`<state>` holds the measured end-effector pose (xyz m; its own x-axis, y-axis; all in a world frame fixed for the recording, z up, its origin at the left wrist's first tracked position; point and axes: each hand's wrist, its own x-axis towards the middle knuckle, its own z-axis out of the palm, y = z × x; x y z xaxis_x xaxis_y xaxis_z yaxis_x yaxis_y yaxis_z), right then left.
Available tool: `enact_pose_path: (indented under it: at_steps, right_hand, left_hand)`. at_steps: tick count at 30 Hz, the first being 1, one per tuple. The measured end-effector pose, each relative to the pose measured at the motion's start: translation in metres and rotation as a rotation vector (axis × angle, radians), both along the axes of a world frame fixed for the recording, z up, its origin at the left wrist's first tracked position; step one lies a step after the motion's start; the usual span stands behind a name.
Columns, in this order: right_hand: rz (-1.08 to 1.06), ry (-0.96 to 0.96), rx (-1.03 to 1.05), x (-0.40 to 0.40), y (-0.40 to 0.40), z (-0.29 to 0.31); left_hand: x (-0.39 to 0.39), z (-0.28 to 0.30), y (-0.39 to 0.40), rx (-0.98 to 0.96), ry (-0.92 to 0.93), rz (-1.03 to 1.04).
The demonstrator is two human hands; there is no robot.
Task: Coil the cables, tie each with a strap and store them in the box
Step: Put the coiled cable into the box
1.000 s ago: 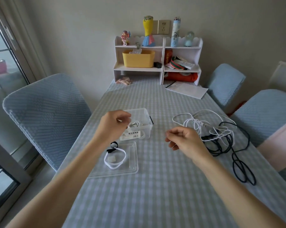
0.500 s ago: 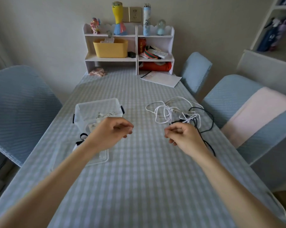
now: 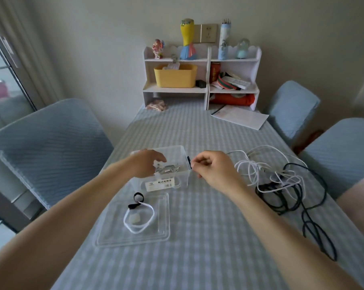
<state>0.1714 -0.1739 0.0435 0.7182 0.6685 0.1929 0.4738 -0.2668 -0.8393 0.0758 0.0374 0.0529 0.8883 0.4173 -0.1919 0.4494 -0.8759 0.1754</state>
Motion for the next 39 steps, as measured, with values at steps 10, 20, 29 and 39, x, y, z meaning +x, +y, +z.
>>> enact_pose_path:
  at_steps: [10, 20, 29, 39]
  right_hand:
    - [0.111, -0.135, -0.158, 0.029, 0.048, -0.003]
    - [0.310, -0.457, -0.427, 0.023, 0.093, 0.007]
    - [0.502, -0.458, -0.848, 0.022, 0.139, -0.001]
    - [0.384, -0.952, -0.798, 0.024, 0.134, 0.010]
  left_hand:
    - [0.012, -0.004, 0.022, 0.101, 0.020, -0.095]
    - [-0.025, -0.005, 0.041, 0.175, -0.439, 0.017]
    - [-0.035, -0.018, 0.039, 0.037, -0.709, 0.233]
    - [-0.036, -0.029, 0.045, -0.029, -0.747, 0.288]
